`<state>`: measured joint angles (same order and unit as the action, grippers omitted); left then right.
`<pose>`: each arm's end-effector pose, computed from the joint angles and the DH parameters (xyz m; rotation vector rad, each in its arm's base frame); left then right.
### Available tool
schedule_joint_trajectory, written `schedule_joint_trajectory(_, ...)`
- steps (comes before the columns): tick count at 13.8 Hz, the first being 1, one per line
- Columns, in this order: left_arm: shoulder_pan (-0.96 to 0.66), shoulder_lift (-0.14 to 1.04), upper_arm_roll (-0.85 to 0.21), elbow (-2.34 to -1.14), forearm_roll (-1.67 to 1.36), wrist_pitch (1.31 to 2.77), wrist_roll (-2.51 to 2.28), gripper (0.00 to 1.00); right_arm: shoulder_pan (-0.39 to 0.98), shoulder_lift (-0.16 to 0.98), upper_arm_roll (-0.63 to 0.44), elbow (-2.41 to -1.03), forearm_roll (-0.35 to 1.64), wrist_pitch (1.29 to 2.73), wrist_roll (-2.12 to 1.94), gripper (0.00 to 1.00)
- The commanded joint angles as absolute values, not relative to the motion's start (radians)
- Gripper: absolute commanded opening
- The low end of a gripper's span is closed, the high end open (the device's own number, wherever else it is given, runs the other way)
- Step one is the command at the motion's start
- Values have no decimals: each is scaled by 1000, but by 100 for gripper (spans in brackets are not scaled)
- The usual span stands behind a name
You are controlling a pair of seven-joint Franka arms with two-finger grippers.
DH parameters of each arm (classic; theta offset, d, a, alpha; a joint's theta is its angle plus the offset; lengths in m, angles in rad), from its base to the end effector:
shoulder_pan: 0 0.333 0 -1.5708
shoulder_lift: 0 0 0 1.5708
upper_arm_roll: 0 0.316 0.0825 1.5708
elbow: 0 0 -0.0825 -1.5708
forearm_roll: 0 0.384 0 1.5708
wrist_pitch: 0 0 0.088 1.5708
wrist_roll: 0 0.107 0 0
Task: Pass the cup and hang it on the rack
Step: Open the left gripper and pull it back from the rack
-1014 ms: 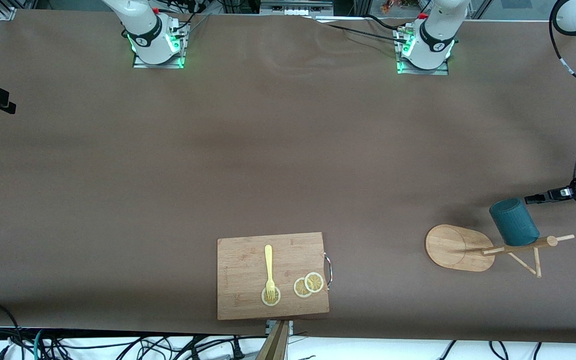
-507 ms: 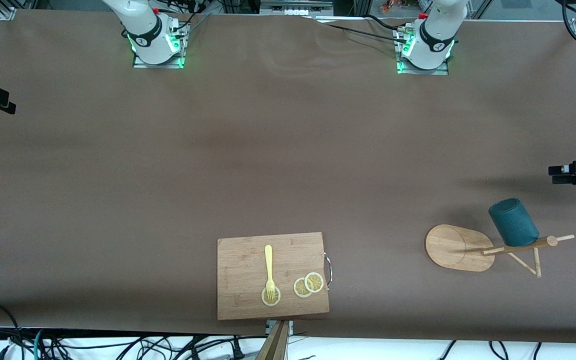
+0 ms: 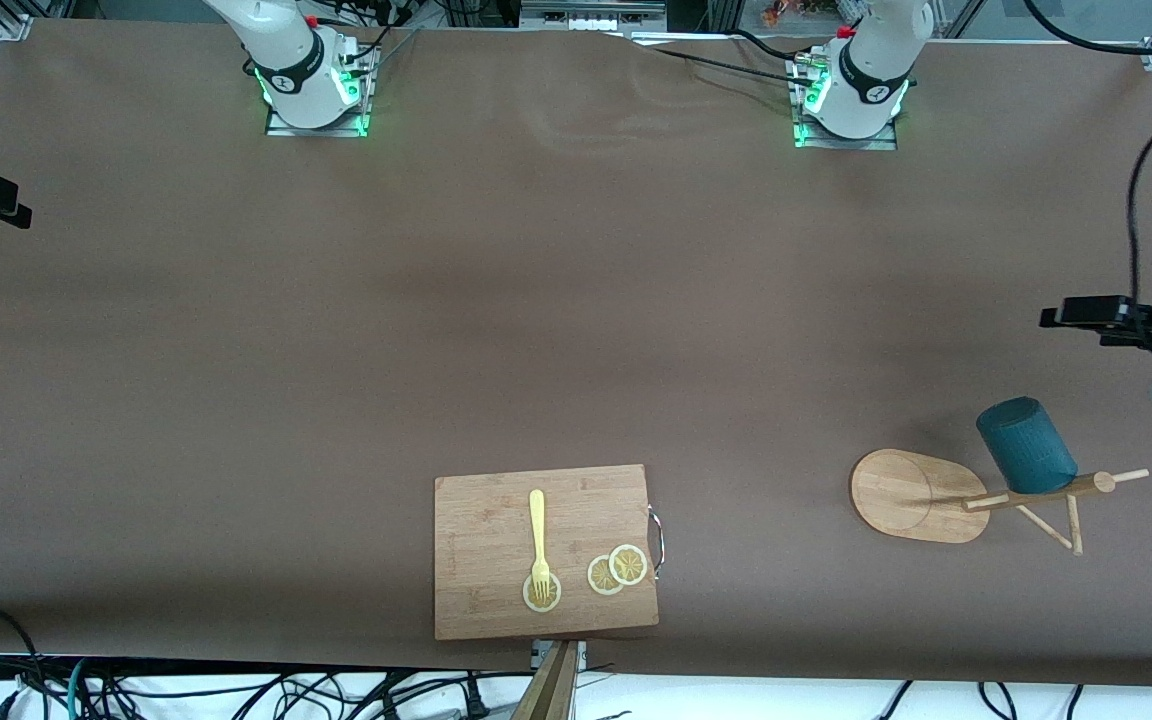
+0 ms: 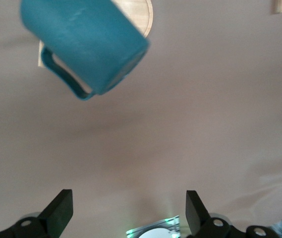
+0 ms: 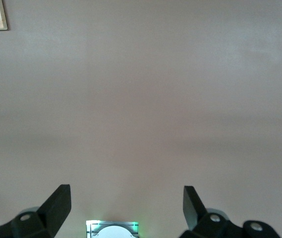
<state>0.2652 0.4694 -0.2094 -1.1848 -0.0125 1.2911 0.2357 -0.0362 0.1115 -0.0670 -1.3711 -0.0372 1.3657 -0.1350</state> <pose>0.6458 0.0648 0.5016 2.9299 -0.2585 -0.4955 0.5640 -0.0605 0.6376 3.1055 0.0409 -0.1882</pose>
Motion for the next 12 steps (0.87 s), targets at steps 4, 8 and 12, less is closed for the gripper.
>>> schedule_joint_trajectory(4,38,353,-216,-1273,147,1336,84,100,-51,107,-58,-1368,-29,1368,-153,100)
schedule_joint_trajectory(8,81,33,-229,-1764,64,1697,90,100,-51,107,-60,-1370,-31,1368,-153,100)
schedule_joint_trajectory(12,109,24,-213,-1740,15,1778,150,100,-51,110,-60,-1368,-31,1374,-153,100)
